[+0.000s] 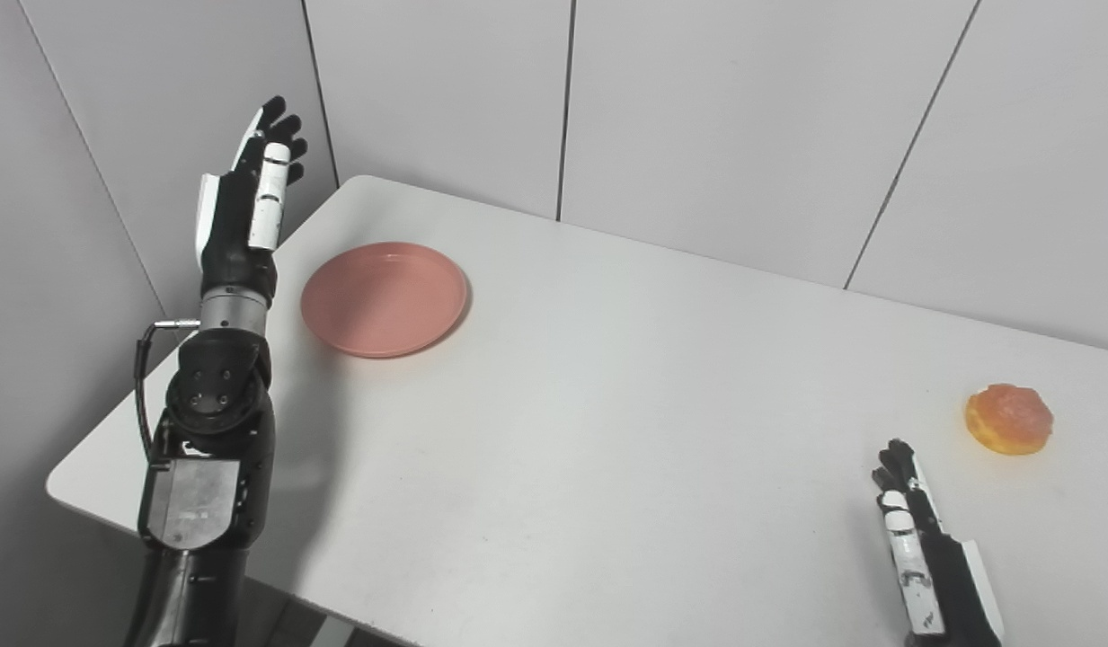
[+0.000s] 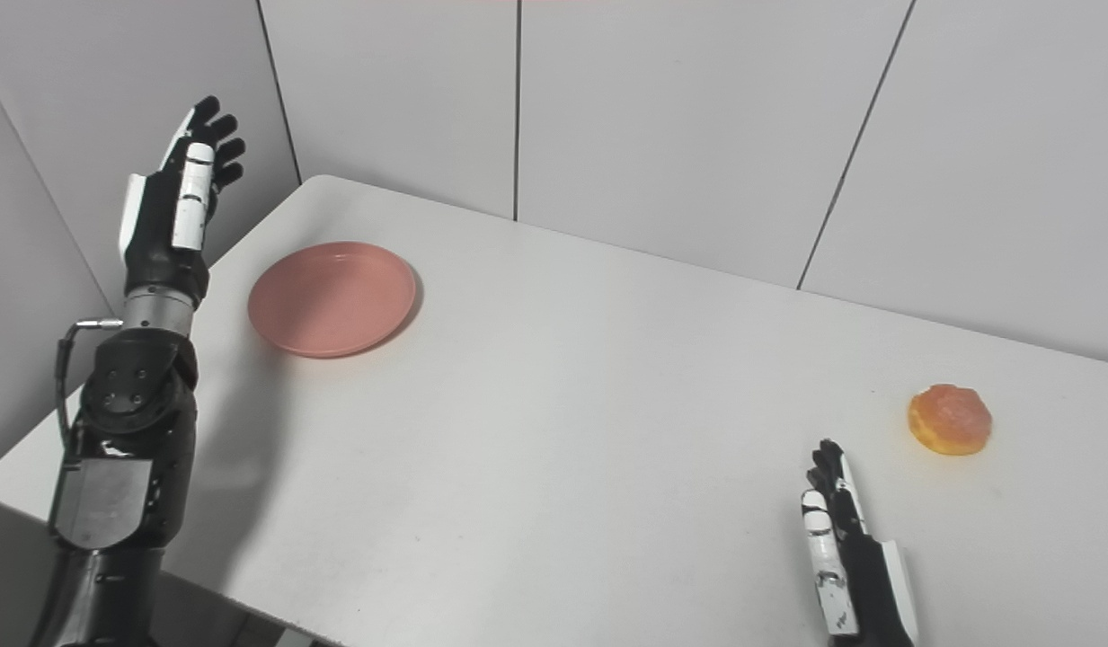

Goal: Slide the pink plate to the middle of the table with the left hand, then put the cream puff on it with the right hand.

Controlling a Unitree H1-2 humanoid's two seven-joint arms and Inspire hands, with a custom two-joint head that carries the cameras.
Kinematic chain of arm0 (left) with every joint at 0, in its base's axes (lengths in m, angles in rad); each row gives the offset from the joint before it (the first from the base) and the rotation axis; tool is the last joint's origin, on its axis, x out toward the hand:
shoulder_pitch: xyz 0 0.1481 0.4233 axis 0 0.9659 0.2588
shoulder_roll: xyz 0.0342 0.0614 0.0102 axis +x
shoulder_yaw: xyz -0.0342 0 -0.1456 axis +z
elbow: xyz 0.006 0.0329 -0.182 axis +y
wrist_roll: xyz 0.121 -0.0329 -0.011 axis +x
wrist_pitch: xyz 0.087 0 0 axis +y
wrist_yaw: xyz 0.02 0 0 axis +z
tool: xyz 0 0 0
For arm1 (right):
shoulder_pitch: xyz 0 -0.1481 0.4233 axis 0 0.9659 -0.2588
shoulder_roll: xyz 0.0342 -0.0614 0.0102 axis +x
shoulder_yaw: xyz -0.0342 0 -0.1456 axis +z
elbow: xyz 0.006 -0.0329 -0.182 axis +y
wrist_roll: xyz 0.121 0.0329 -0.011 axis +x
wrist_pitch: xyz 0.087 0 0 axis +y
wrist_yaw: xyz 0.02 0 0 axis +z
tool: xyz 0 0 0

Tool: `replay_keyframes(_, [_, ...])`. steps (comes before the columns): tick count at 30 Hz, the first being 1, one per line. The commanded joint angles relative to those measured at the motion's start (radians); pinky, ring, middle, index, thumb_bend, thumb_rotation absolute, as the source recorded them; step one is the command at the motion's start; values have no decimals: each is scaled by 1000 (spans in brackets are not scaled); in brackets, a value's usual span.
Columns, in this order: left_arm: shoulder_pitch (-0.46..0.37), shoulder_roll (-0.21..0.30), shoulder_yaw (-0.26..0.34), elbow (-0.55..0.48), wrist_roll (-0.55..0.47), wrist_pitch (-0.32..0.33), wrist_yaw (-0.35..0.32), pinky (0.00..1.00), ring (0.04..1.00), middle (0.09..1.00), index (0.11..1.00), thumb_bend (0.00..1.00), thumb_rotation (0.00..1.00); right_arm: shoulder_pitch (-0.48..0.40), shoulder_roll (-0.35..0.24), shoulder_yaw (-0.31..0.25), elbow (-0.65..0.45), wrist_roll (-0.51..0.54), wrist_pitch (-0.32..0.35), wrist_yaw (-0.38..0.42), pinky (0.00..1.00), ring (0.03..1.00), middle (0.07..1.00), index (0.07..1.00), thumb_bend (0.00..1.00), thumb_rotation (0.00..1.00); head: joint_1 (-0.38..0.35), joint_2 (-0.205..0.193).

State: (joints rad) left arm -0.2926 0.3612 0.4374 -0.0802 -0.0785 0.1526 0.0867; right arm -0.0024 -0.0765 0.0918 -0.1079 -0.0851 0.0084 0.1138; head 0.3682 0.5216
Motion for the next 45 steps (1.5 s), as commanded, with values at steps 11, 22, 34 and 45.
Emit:
replay_keyframes(11, [-50,38,54,67,-156,10,-6,919,910,923,909,463,999,-17,-6,-8,-12,27,-26,6,1000,975,982,986,19,1000,7,-7])
replay_keyframes(22, [-39,43,51,110,-176,15,-4,890,908,916,902,398,1000,-13,-4,-8,-25,24,-13,3,1000,978,985,992,21,1000,5,-1])
replay_keyframes(34, [-62,49,47,203,-236,21,-25,922,934,941,916,398,995,-13,-3,-11,-20,27,-17,2,1000,977,983,990,25,1000,5,1])
replay_keyframes(45, [-96,63,48,324,-241,3,-23,918,925,930,903,364,1000,-10,-7,-12,-23,36,-16,8,1000,985,989,996,32,1000,7,3])
